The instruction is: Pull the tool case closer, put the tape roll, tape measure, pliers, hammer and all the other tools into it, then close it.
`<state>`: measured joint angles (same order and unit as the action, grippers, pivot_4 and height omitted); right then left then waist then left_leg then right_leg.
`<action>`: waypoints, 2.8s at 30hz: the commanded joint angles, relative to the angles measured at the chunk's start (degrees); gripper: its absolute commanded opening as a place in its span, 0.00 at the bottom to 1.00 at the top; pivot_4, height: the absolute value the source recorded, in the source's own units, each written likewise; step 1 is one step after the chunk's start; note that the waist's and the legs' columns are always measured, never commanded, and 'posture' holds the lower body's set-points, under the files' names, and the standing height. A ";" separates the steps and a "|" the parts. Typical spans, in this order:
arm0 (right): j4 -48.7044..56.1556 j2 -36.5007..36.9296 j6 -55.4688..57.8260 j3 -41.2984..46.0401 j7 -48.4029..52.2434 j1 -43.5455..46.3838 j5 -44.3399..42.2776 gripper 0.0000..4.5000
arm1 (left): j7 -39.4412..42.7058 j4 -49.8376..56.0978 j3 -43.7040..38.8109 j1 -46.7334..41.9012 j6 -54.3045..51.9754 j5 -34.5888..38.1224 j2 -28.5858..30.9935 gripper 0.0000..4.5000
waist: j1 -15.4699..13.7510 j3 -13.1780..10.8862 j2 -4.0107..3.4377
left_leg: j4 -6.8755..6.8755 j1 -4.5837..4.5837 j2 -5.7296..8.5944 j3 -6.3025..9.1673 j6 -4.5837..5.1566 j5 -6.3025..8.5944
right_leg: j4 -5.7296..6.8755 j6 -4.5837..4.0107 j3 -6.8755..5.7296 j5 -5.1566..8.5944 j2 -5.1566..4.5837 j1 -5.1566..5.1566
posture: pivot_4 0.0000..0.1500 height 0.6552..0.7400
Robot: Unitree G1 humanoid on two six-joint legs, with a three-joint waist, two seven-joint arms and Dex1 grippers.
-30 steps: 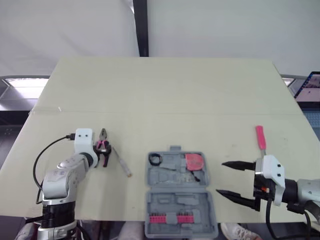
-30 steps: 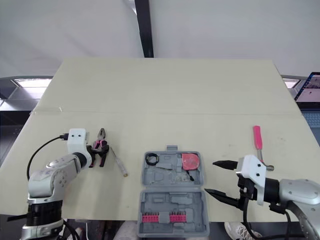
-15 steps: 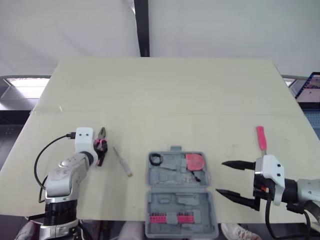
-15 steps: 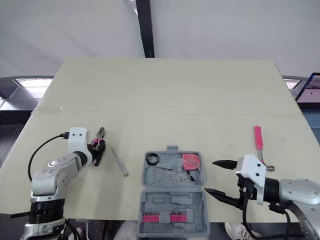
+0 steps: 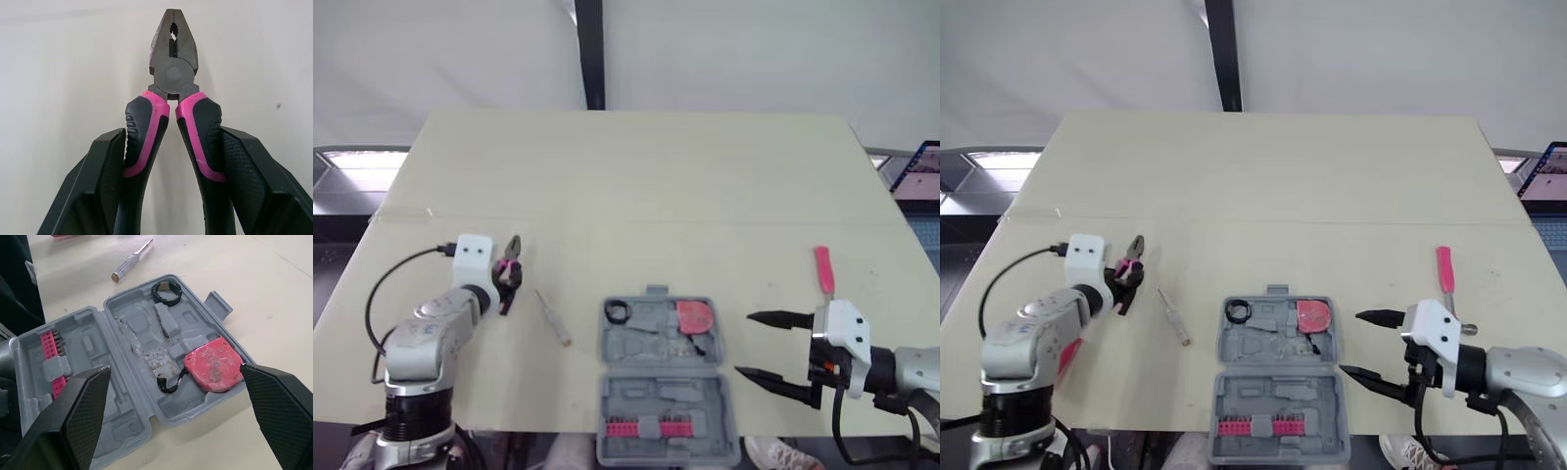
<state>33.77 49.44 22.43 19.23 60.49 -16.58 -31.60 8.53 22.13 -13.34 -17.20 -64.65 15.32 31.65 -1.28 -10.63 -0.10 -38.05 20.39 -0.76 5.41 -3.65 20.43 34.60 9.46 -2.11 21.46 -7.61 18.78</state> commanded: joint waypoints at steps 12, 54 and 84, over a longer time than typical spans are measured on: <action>1.71 -0.98 1.05 -0.55 -0.94 3.17 -4.69 1.00 | 35.87 13.29 6.00 0.11 4.42 18.98 19.74 0.54 | 0.13 -0.02 -0.04 | 0.04 0.04 -0.02 -0.04 0.00 0.00 | -0.04 -0.01 0.00 0.00 0.00 0.03 | 1.00 1.00; 8.72 -1.68 33.22 -29.93 -18.49 38.70 -2.60 1.00 | 57.47 -2.85 39.04 -26.40 23.13 -0.21 9.40 0.54 | 1.45 -0.08 -0.13 | -0.44 0.89 0.03 -0.03 0.03 -0.03 | 0.97 -0.03 -0.12 0.01 -0.03 1.18 | 1.00 1.00; 7.81 -3.04 33.50 -32.45 -17.66 40.42 -1.77 0.60 | 57.81 -3.24 38.71 -25.21 23.90 -2.13 7.88 0.54 | 1.52 -0.08 -0.13 | -0.53 0.91 0.04 -0.06 0.03 -0.02 | 1.18 -0.04 -0.12 0.02 -0.05 1.33 | 1.00 1.00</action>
<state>40.39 46.63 56.26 -13.25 42.50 23.45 -33.27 66.08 17.43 26.12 -41.33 -41.13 13.19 39.41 0.23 -10.71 -0.23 -38.59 21.30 -0.73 5.35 -3.62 20.41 35.80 9.43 -2.23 21.47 -7.66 20.12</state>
